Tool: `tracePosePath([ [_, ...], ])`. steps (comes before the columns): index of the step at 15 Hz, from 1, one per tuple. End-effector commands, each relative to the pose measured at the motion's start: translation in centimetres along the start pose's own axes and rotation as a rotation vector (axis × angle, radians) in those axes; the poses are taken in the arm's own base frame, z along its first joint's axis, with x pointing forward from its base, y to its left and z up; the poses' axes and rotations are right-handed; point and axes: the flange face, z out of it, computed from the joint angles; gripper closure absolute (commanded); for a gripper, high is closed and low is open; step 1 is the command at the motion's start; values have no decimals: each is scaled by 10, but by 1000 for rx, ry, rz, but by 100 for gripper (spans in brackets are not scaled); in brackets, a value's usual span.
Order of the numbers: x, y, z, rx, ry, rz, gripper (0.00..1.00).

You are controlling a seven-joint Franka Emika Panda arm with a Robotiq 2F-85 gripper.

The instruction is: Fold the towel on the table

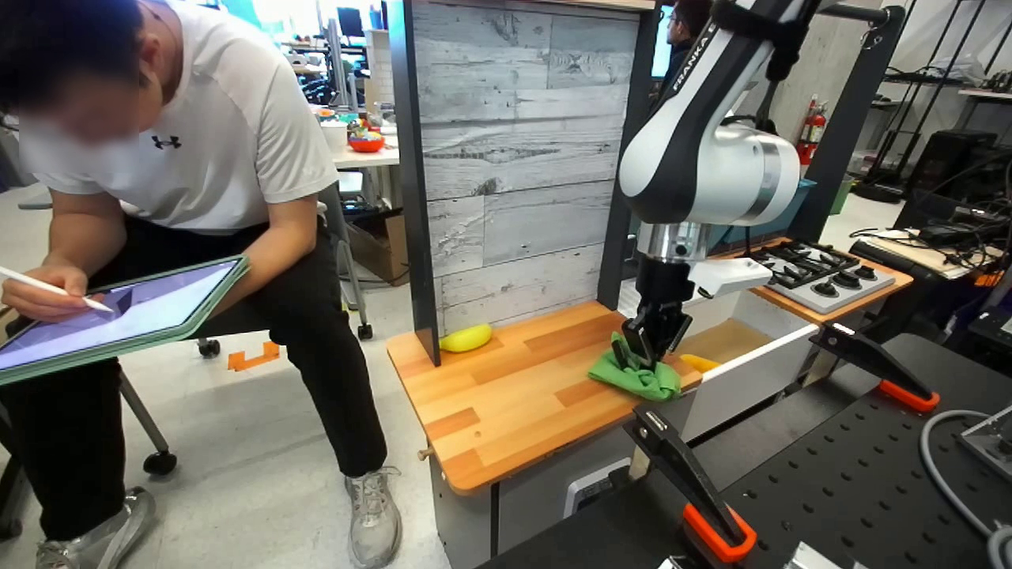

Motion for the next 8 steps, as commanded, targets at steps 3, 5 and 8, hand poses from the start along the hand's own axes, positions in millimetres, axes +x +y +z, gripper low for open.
tracePosePath([
  [3, 16, 19, 5, 7, -32, 15, 69],
  [5, 19, 22, 1, 9, -28, 19, 55],
  [8, 25, 23, -12, 6, -6, 20, 34],
])
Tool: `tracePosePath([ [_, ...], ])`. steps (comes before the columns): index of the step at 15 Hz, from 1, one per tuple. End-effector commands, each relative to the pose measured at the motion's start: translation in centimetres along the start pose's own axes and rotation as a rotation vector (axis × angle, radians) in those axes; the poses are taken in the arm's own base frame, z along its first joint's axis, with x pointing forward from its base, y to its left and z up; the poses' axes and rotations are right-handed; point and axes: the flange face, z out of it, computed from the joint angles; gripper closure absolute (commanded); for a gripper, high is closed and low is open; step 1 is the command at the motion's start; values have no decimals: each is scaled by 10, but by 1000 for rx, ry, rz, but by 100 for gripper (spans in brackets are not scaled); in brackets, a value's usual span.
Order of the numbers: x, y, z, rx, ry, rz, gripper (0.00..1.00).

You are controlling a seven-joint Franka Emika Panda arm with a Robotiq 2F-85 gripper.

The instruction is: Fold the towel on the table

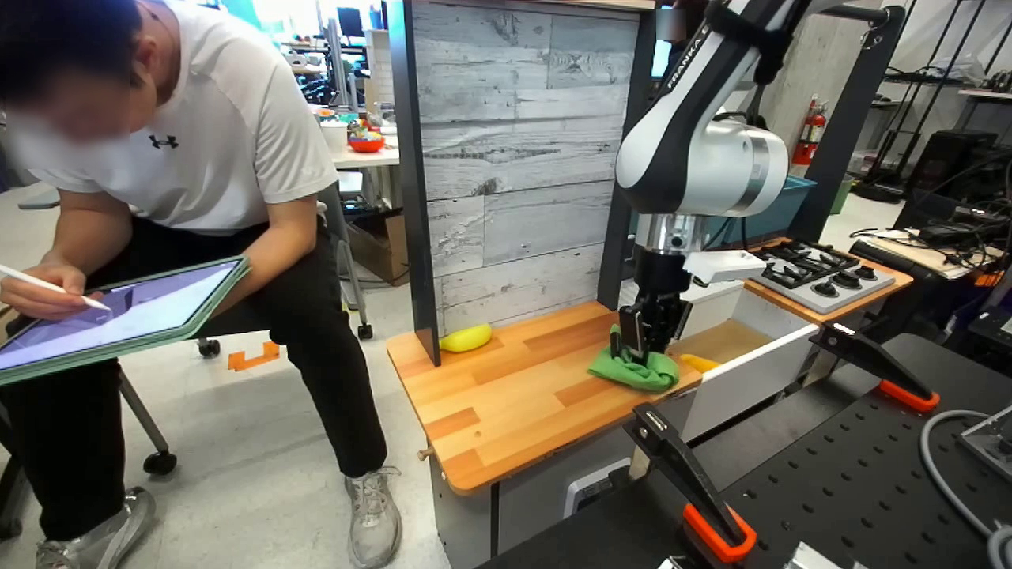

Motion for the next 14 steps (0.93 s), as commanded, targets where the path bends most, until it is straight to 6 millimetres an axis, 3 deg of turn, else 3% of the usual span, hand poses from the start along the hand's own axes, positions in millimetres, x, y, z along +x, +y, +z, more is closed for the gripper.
tracePosePath([
  [1, 11, 8, -10, 1, 14, 5, 27],
  [4, 18, 7, -29, -12, 47, 5, 3],
  [5, 20, 6, -37, -17, 59, 4, 1],
  [10, 21, -5, -83, -34, 111, -25, 0],
  [11, 29, 3, -60, -41, 103, -13, 0],
  [14, 28, -2, -79, -48, 120, -20, 0],
])
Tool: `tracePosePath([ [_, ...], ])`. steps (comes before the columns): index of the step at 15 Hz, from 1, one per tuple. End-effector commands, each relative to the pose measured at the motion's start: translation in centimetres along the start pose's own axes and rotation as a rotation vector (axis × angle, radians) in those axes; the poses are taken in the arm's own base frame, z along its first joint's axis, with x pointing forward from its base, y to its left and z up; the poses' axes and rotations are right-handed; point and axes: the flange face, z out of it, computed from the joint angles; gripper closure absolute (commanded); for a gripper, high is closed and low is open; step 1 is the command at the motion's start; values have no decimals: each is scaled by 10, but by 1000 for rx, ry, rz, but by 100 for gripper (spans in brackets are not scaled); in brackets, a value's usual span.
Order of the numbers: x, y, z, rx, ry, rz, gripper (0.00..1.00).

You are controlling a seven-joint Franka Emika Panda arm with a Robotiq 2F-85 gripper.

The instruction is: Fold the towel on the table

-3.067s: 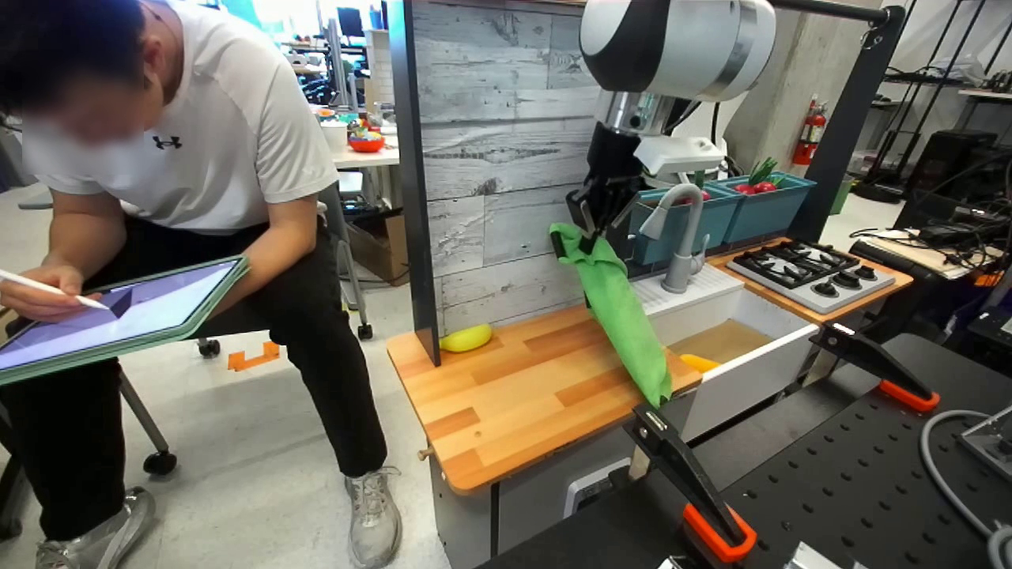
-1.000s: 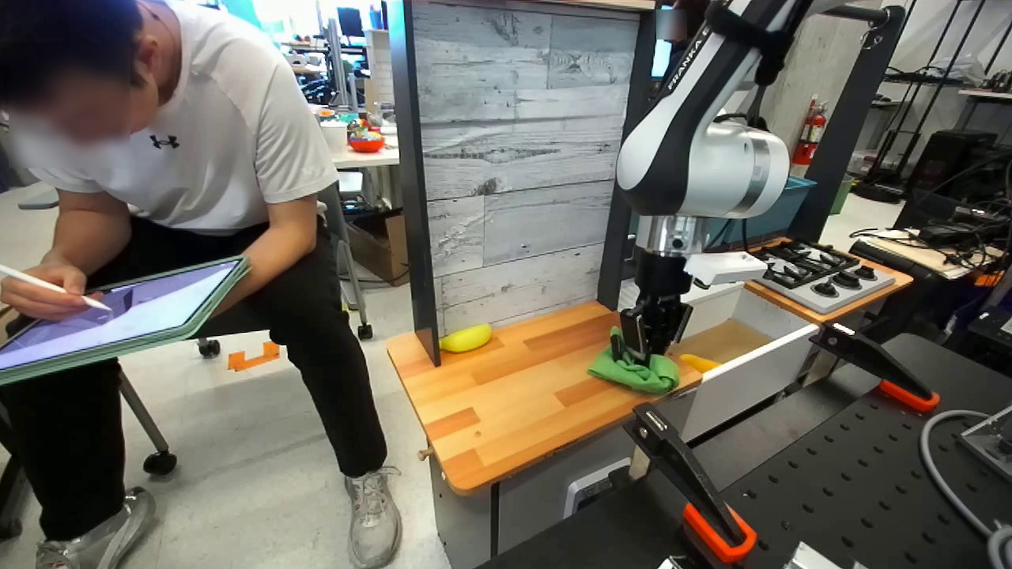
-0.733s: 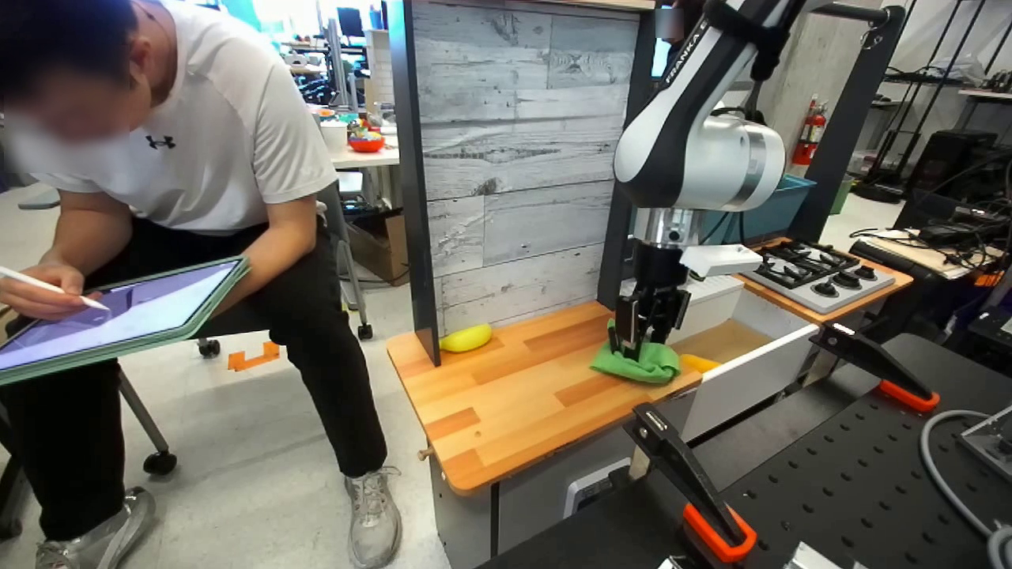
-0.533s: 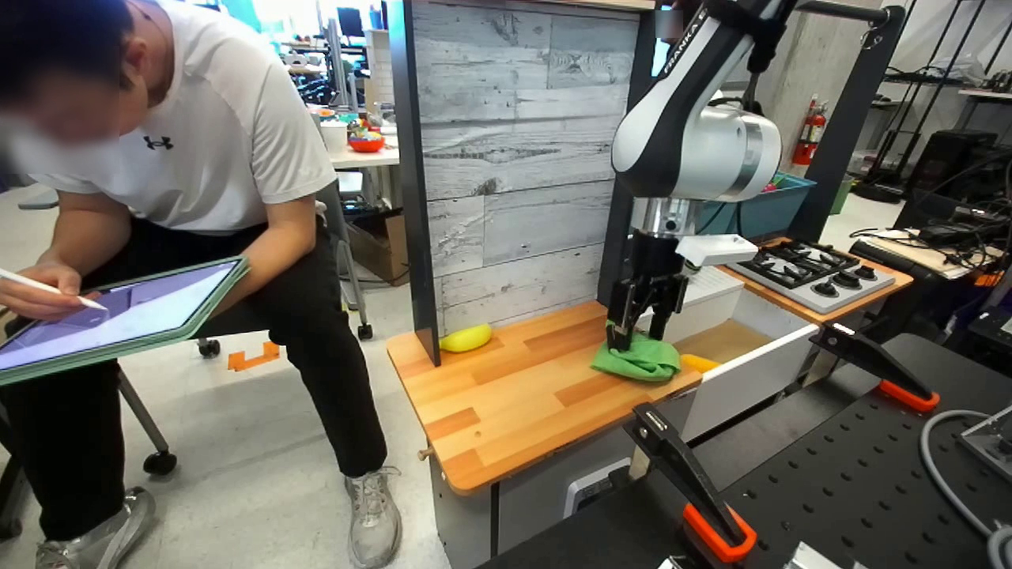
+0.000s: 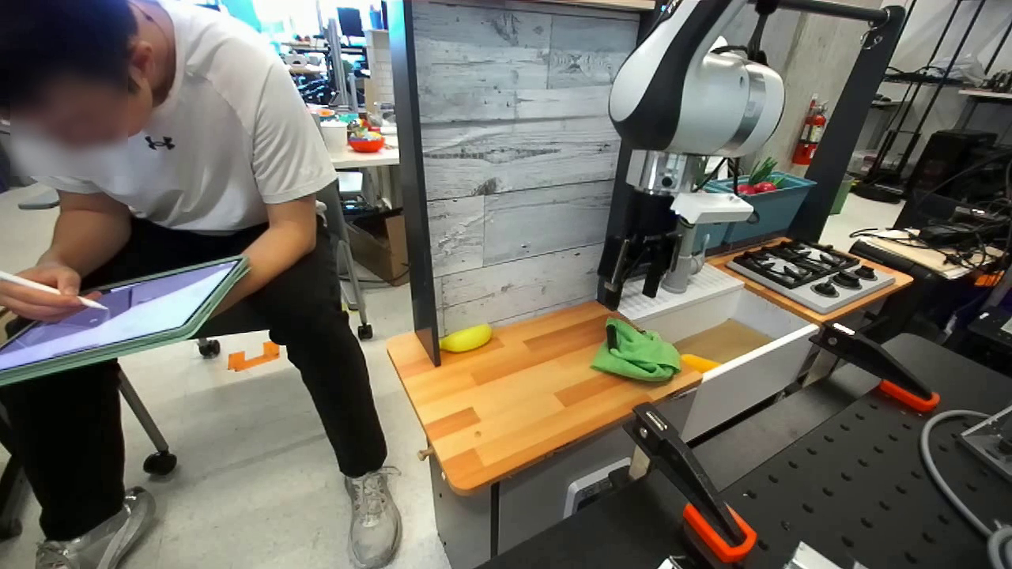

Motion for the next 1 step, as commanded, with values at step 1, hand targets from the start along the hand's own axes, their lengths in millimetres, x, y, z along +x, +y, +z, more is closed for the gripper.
tracePosePath([
  [1, 0, 0, 0, 0, -2, 0, 0],
])
